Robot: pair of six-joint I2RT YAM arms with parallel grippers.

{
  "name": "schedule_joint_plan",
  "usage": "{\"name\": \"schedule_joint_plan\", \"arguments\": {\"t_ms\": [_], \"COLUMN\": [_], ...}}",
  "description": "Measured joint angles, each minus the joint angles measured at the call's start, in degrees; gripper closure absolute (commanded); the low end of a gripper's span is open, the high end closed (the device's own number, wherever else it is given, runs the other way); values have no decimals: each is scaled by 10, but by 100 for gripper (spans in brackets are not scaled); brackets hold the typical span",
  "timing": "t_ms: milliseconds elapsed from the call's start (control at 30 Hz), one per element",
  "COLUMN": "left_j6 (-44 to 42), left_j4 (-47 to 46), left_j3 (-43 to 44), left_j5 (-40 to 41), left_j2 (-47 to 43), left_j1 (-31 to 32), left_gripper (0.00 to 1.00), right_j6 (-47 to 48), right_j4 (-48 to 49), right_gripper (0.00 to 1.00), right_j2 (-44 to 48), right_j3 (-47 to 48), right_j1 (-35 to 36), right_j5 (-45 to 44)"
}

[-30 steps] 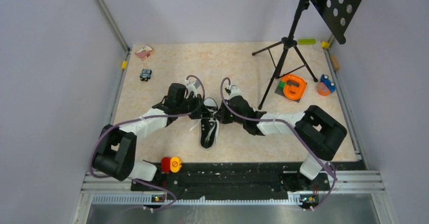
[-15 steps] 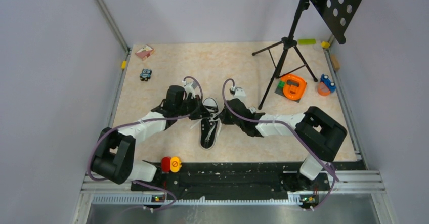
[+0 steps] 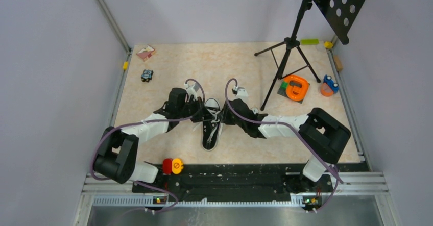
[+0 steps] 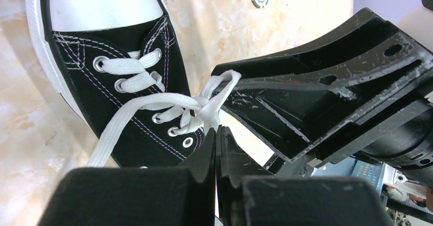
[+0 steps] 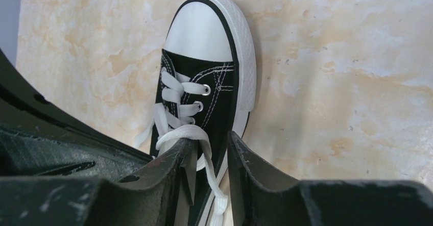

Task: Tie the shoes
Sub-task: Cross the shoelace with the shoelace.

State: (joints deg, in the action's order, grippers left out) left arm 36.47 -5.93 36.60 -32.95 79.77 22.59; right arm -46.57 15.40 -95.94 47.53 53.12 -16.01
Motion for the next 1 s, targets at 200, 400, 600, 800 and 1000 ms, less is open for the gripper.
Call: {"name": "schedule_joint_plan", "arguments": {"t_ms": [200,400,600,800,1000], "left_j6": [4,5,5,5,5], "left_j4": [-3,-4,-4,-4,-4], "left_j3": [0,0,0,0,0], "left_j5": [0,0,0,-1,-2], "left_j2": [0,0,0,0,0], "left_j1": [0,0,0,0,0], "left_gripper": [100,100,100,100,100], "right_j6": [1,5,6,10,8], "right_j4": [13,13,13,12,5], "right_gripper": [69,69,83,100,100], "right_j2": [17,22,22,22,22], "right_j3": [-13,-14,-16,-18,-16], "right_j1": [0,0,0,0,0], "right_j5": [14,28,31,33,33]}}
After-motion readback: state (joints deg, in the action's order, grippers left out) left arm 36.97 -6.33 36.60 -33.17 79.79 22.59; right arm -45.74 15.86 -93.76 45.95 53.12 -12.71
